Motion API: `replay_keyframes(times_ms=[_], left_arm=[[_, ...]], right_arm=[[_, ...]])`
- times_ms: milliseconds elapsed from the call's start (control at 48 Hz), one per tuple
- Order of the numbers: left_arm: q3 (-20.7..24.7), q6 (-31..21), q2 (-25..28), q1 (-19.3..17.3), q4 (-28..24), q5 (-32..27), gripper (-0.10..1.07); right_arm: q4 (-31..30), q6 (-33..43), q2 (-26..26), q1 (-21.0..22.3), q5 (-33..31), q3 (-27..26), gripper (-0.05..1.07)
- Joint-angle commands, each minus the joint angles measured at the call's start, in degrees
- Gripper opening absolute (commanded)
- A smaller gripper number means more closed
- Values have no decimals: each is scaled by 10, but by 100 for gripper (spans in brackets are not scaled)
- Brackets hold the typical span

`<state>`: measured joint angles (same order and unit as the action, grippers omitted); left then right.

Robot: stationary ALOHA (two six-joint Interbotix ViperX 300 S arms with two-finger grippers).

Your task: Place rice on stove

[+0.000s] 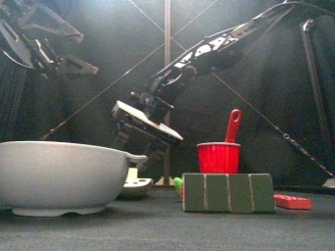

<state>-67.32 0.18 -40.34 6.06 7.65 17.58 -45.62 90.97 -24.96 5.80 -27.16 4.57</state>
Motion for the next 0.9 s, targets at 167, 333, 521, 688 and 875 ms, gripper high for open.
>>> replay_keyframes(times_ms=[167, 333, 521, 688, 875], left_arm=[[8, 1, 1, -2, 1, 2, 103], [8, 1, 0, -2, 1, 2, 103], [8, 1, 0, -2, 0, 2, 103], [8, 1, 0, -8, -1, 2, 103], [8, 1, 0, -11, -1, 2, 103]], right_arm=[[-4, 0, 16, -1, -11, -15, 94], [-5, 0, 16, -2, -11, -15, 94], [-8, -1, 16, -2, -11, -18, 94], [-11, -1, 18, -2, -11, -18, 94], [-11, -1, 22, -3, -12, -18, 94]])
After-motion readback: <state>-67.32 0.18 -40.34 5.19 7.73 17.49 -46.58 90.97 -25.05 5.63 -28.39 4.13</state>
